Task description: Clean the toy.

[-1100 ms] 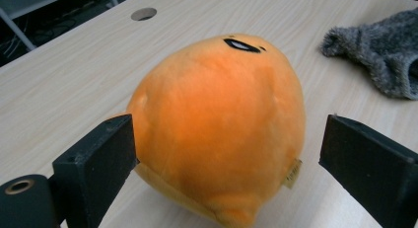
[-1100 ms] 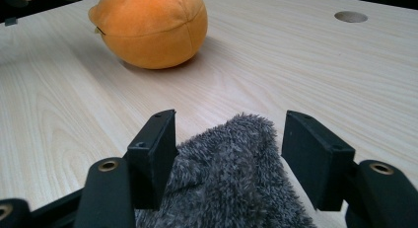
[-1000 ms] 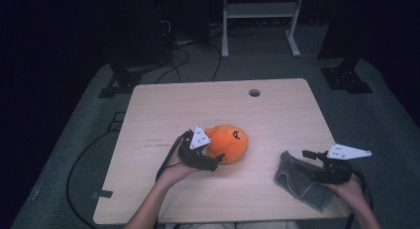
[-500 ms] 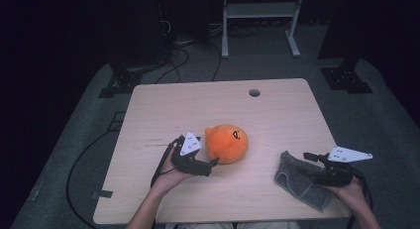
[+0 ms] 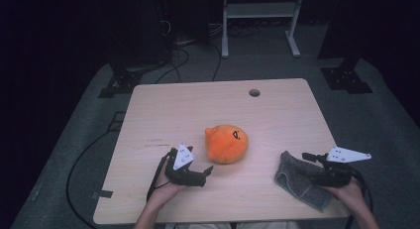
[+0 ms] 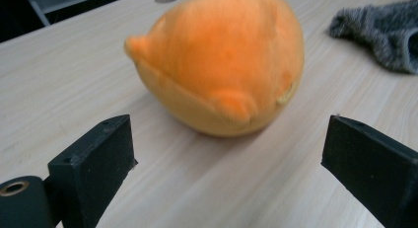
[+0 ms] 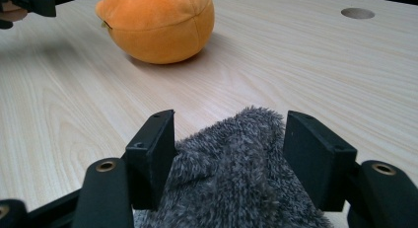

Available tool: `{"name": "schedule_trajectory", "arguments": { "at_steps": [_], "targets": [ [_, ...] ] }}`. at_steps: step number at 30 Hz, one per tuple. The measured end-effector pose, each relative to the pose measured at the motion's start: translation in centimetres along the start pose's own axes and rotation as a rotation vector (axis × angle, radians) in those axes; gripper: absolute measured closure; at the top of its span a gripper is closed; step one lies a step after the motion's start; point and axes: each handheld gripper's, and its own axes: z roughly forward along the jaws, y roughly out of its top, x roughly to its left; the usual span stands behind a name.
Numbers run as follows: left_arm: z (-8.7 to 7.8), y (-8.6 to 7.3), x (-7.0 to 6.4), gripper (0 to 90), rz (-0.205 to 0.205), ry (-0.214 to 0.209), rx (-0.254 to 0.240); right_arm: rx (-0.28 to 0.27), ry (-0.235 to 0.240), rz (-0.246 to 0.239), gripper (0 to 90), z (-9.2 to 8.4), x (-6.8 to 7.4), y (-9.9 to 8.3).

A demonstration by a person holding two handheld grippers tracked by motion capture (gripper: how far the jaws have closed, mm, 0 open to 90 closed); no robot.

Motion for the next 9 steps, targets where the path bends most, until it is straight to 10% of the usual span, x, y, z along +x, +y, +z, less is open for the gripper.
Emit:
{"name": "schedule_trajectory", "arguments": {
  "at_steps": [9],
  "targets": [
    [0.0,-2.3,-0.2,4.8,-0.036,0.041,0.024,0.014,0.014,-0.032,35.5,0.2,0.5,-0.1]
  ]
}}
